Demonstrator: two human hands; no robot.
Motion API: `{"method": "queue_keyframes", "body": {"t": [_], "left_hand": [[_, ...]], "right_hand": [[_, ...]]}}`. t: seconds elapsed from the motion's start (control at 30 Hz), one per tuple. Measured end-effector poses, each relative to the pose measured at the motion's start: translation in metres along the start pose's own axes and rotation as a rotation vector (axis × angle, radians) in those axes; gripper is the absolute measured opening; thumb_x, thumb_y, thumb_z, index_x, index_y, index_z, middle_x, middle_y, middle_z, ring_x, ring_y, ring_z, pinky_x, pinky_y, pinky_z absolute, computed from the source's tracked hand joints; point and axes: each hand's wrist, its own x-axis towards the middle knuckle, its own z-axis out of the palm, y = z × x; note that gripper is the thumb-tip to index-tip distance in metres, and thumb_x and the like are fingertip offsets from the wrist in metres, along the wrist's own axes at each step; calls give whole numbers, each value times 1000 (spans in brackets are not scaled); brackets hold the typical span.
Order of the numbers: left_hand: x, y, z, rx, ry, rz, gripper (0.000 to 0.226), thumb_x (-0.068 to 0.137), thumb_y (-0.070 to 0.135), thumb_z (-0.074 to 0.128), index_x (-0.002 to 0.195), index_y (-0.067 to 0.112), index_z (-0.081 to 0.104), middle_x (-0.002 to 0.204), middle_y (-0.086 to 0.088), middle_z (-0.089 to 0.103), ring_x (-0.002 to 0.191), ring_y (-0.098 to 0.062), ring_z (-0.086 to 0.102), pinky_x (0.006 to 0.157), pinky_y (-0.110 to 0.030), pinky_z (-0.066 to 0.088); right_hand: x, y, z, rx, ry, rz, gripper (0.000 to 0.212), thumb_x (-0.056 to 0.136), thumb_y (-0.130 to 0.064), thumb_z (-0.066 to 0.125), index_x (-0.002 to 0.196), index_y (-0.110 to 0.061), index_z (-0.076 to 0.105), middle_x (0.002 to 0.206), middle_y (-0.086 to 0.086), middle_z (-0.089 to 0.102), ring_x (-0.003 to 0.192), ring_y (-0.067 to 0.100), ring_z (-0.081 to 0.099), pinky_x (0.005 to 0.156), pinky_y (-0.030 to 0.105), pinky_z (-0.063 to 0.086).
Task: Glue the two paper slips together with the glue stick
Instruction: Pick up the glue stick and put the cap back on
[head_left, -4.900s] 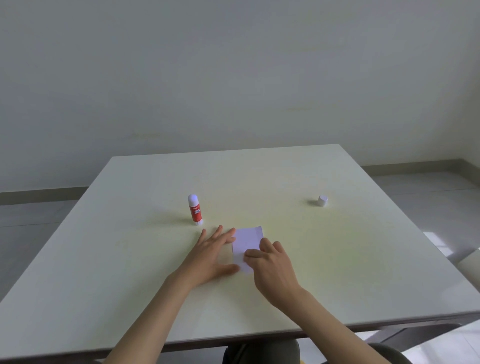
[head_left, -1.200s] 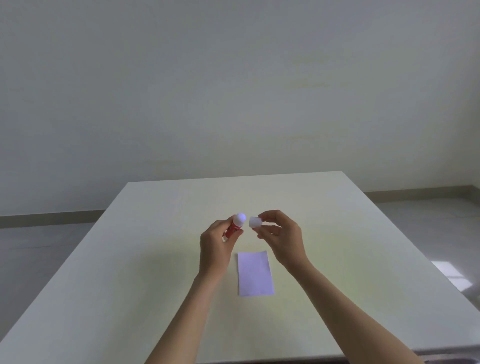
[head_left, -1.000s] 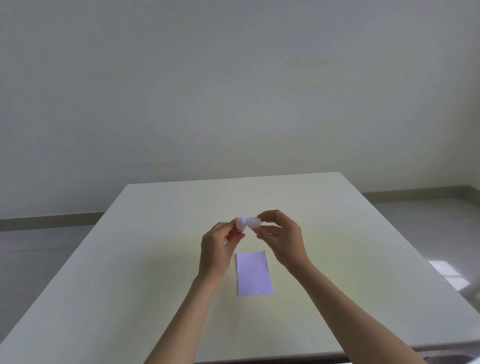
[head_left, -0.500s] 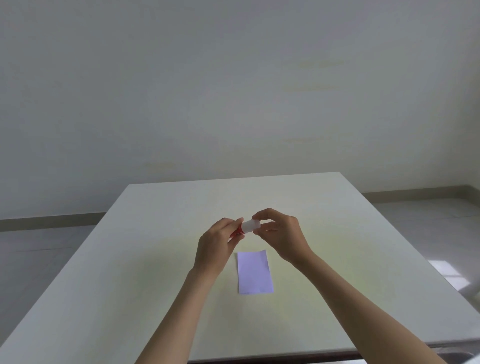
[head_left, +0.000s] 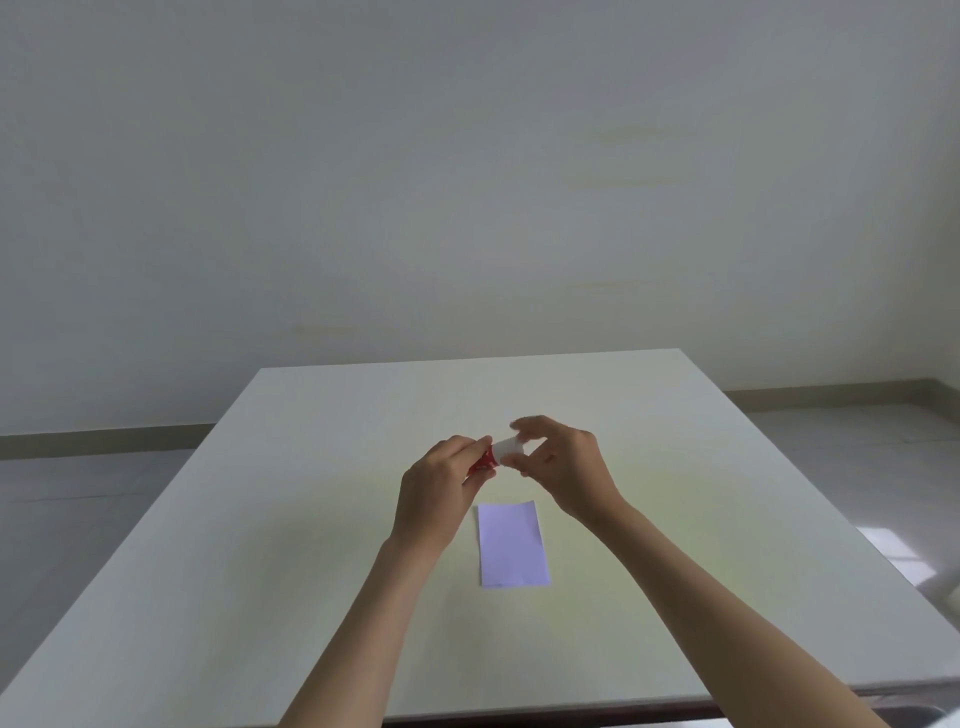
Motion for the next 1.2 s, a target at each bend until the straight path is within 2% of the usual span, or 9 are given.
{"method": "queue_keyframes", "body": {"t": [0.17, 0.23, 0.4, 0.47, 0.53, 0.67, 0.77, 0.9, 1.2], "left_hand": [[4, 1, -1, -10, 1, 23, 36, 80, 19, 73, 115, 12, 67, 96, -2, 72, 83, -21, 67, 63, -33, 56], [3, 1, 0, -15, -4, 23, 37, 79, 18, 74, 115, 11, 67, 97, -2, 73, 84, -21, 67, 64, -33, 56], [2, -2, 2, -57, 14, -39, 40, 77, 19, 76, 115, 12, 67, 96, -3, 73, 85, -22, 66, 66, -29, 51], [2, -2, 3, -84, 14, -52, 40, 76, 18, 77, 114, 11, 68, 96, -4, 73, 85, -22, 66, 68, -29, 51], [2, -2, 3, -122, 10, -70, 38, 75, 17, 77, 111, 10, 69, 93, -4, 74, 82, -22, 66, 68, -28, 50], [2, -2, 2, -202, 21, -119, 28, 74, 17, 79, 101, 12, 72, 82, -3, 74, 71, -19, 65, 64, -29, 53], [1, -3, 4, -262, 18, -151, 18, 74, 17, 79, 91, 15, 72, 77, 3, 74, 66, -11, 64, 63, -26, 54], [0, -8, 7, -291, 37, -191, 18, 74, 17, 79, 91, 15, 71, 77, 5, 75, 68, -9, 66, 65, -23, 53], [27, -50, 10, -358, 211, -481, 4, 88, 12, 60, 87, 8, 60, 66, -3, 68, 60, -17, 62, 55, -5, 38]], "right_hand": [[3, 1, 1, 6, -25, 67, 15, 80, -26, 72, 81, -13, 65, 60, -3, 63, 43, 4, 51, 51, 21, 45], [6, 3, 0, -76, -15, 130, 34, 80, -42, 68, 71, -10, 64, 53, 0, 63, 36, 4, 46, 49, 25, 41], [5, 1, -8, -26, -117, 15, 33, 78, -27, 74, 108, -21, 61, 73, -10, 61, 55, 7, 56, 59, 20, 46], [5, 1, -6, -78, -99, 41, 17, 83, -27, 68, 93, -14, 63, 59, -7, 59, 50, 13, 55, 56, 26, 45], [8, 0, -6, -202, -28, 91, 32, 87, -40, 60, 78, -10, 63, 49, -5, 54, 50, 19, 52, 55, 29, 42], [11, -6, -11, -173, -129, -10, 33, 81, -38, 68, 111, -25, 60, 74, -10, 61, 65, 15, 57, 66, 34, 50], [13, -11, -5, -240, -132, 49, 25, 85, -43, 61, 93, -20, 62, 67, -7, 59, 65, 19, 58, 56, 30, 45], [16, -10, 4, -348, -22, 154, 50, 86, -61, 47, 71, -15, 55, 56, -5, 50, 59, 20, 47, 48, 26, 29], [-3, 22, -5, -231, 27, 260, 31, 92, -44, 50, 91, -17, 65, 52, -4, 57, 65, 22, 62, 61, 30, 46]]}}
